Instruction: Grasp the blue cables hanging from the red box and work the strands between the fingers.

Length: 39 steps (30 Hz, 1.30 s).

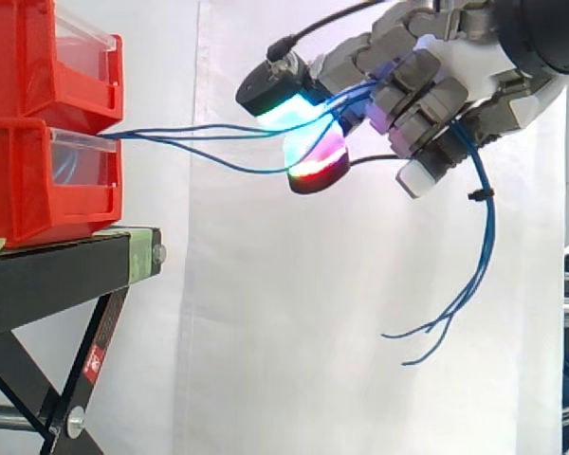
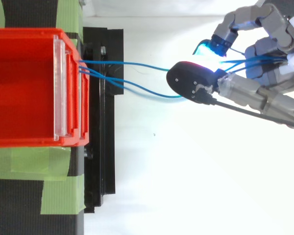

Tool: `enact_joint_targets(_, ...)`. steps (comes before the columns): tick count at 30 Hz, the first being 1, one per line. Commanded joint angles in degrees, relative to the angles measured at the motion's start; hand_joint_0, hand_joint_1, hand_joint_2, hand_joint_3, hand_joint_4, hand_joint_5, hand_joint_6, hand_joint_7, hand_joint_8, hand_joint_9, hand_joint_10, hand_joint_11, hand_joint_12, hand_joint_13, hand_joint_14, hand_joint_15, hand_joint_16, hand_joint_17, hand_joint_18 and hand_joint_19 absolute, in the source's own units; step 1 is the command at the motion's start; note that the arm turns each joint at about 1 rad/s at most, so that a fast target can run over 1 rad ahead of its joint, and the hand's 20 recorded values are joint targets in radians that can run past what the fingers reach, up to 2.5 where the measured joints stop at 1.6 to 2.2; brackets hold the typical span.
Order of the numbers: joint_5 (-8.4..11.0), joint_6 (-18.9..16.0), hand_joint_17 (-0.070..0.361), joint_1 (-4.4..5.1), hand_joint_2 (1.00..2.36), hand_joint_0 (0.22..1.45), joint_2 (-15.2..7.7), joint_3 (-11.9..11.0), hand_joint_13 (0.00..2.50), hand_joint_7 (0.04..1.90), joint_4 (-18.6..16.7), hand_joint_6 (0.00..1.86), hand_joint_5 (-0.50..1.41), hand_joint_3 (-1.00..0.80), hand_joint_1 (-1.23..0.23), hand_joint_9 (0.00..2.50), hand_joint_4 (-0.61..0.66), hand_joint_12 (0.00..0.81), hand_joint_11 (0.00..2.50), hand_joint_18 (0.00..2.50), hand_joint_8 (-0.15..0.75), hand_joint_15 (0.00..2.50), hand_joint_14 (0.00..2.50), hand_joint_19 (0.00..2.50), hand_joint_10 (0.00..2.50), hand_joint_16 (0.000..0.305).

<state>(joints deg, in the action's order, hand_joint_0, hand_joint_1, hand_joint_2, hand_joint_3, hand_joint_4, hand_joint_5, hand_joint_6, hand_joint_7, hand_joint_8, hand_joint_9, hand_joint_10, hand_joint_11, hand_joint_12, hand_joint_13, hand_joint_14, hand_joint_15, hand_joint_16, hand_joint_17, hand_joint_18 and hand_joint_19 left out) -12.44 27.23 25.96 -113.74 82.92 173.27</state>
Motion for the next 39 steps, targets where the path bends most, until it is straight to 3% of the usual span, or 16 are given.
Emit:
enact_joint_targets(1, -0.04, 0.8, 0.194, -0.04, 1.01, 1.13, -0.1, -2.6, 1.98, 0.99, -0.2, 1.48, -0.01, 0.4, -0.61, 1.64, 0.29, 0.726, 2.5, 2.5, 0.507, 1.78, 2.5, 0.61, 2.5, 0.259)
enact_joint_targets(6, 0.05, 4.1, 0.194, 0.4, 1.01, 1.13, 0.0, -7.4, 1.98, 0.99, 0.3, 1.48, -0.01, 0.4, -0.61, 1.64, 0.29, 0.726, 2.5, 2.5, 0.507, 1.78, 2.5, 0.61, 2.5, 0.259)
enact_joint_targets(10, 0.23, 6.9, 0.194, 0.67, 1.01, 1.13, 0.0, -9.5, 1.98, 0.99, 0.5, 1.48, -0.01, 0.4, -0.61, 1.64, 0.29, 0.726, 2.5, 2.5, 0.507, 1.78, 2.5, 0.61, 2.5, 0.259)
enact_joint_targets(16, 0.4, 9.1, 0.194, 1.28, 1.01, 1.13, 0.0, -9.6, 1.98, 0.99, 0.1, 1.48, -0.02, 0.39, -0.61, 1.64, 0.29, 0.726, 2.5, 2.5, 0.507, 1.78, 2.5, 0.61, 2.5, 0.259)
enact_joint_targets(22, 2.86, 10.0, 0.194, 2.51, 1.01, 1.12, 0.0, -9.6, 1.98, 0.98, -1.8, 1.48, -0.02, 0.39, -0.61, 1.64, 0.3, 0.726, 2.5, 2.5, 0.507, 1.78, 2.5, 0.61, 2.5, 0.259)
enact_joint_targets(24, 4.45, 10.2, 0.194, 3.48, 1.01, 1.12, 0.0, -9.6, 1.98, 0.99, -3.0, 1.48, -0.02, 0.38, -0.61, 1.64, 0.3, 0.726, 2.5, 2.5, 0.507, 1.78, 2.5, 0.61, 2.5, 0.259)
enact_joint_targets(26, 6.38, 10.7, 0.194, 5.15, 1.01, 1.12, 0.0, -9.6, 1.98, 0.98, -4.6, 1.48, -0.02, 0.38, -0.61, 1.64, 0.29, 0.726, 2.5, 2.5, 0.507, 1.78, 2.5, 0.61, 2.5, 0.259)
enact_joint_targets(30, 8.05, 11.4, 0.194, 6.29, 1.01, 1.12, 0.0, -9.6, 1.98, 0.99, -5.1, 1.48, -0.02, 0.37, -0.62, 1.64, 0.3, 0.726, 2.5, 2.5, 0.507, 1.78, 2.5, 0.61, 2.5, 0.259)
enact_joint_targets(33, 10.77, 11.9, 0.194, 7.35, 1.01, 1.12, 0.0, -9.6, 1.98, 0.99, -6.4, 1.48, -0.02, 0.37, -0.61, 1.64, 0.3, 0.726, 2.5, 2.5, 0.507, 1.78, 2.5, 0.61, 2.5, 0.259)
enact_joint_targets(37, 17.54, 11.4, 0.194, 8.05, 1.01, 1.12, 0.0, -9.6, 1.98, 0.98, -12.5, 1.49, -0.02, 0.37, -0.61, 1.64, 0.3, 0.726, 2.5, 2.5, 0.507, 1.78, 2.5, 0.61, 2.5, 0.259)
enact_joint_targets(38, 20.71, 11.7, 0.194, 8.14, 1.01, 1.12, 0.0, -9.6, 1.98, 0.98, -15.3, 1.49, -0.02, 0.37, -0.61, 1.64, 0.3, 0.726, 2.5, 2.5, 0.507, 1.78, 2.5, 0.61, 2.5, 0.259)
enact_joint_targets(39, 21.67, 11.8, 0.194, 8.05, 1.01, 1.12, 0.0, -9.6, 1.98, 0.99, -16.0, 1.48, -0.02, 0.37, -0.61, 1.64, 0.3, 0.726, 2.5, 2.5, 0.507, 1.78, 2.5, 0.61, 2.5, 0.259)
